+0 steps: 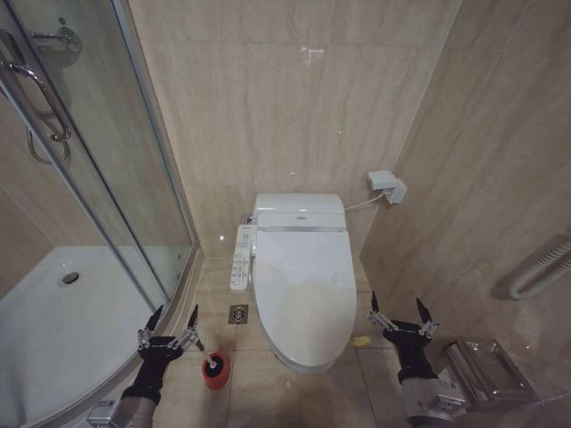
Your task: Open the toilet lid, clean the toilet bowl with a toilet brush, close the toilet lid, and flush.
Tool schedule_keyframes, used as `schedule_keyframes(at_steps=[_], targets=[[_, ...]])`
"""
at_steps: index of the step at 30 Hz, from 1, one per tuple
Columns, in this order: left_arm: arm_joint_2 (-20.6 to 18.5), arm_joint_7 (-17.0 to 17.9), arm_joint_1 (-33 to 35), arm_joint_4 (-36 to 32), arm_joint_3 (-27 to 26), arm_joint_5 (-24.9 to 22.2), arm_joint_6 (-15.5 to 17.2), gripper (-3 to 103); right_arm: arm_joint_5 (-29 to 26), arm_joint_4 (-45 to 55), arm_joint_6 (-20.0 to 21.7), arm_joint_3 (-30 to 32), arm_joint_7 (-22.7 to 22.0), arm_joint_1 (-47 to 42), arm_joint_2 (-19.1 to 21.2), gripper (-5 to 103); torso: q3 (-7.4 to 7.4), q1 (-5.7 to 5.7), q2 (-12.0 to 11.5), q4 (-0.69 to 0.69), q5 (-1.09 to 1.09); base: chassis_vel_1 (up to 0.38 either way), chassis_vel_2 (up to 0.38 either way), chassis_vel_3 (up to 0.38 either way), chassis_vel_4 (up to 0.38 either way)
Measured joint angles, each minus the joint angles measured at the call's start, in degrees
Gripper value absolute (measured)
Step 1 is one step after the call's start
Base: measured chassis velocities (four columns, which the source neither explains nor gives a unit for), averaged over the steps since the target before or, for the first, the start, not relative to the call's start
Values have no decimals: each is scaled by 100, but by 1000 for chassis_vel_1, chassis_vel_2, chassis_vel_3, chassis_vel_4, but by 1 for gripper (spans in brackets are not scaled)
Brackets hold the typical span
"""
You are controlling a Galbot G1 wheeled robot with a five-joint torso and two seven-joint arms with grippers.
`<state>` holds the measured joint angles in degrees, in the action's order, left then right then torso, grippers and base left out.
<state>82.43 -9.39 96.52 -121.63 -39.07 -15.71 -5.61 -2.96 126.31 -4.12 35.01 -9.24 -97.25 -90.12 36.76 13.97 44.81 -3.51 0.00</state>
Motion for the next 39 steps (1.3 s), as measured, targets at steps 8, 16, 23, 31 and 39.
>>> schedule_keyframes(at_steps=[8, 16, 23, 31, 39], targets=[[-443, -55, -257, 92, -272, -275, 0, 90, 0, 0, 0, 0, 0, 0, 0, 100, 0, 0, 0, 0, -1, 0, 0, 0, 0], [-803, -74, -543, 330, -327, -636, 0, 88, 0, 0, 0, -1, 0, 0, 0, 100, 0, 0, 0, 0, -1, 0, 0, 0, 0], [-1065, -95, -908, 673, -270, -834, -31, 88, 0, 0, 0, -1, 0, 0, 0, 100, 0, 0, 0, -1, -1, 0, 0, 0, 0], [-1364, -91, -1294, 976, -67, -912, -88, 88, 0, 0, 0, -1, 0, 0, 0, 100, 0, 0, -1, -1, 0, 0, 0, 0, 0], [-1305, -104, -1280, 1072, 89, -883, -211, 88, 0, 0, 0, -1, 0, 0, 0, 100, 0, -1, -1, 0, 0, -14, 15, 19, -15]])
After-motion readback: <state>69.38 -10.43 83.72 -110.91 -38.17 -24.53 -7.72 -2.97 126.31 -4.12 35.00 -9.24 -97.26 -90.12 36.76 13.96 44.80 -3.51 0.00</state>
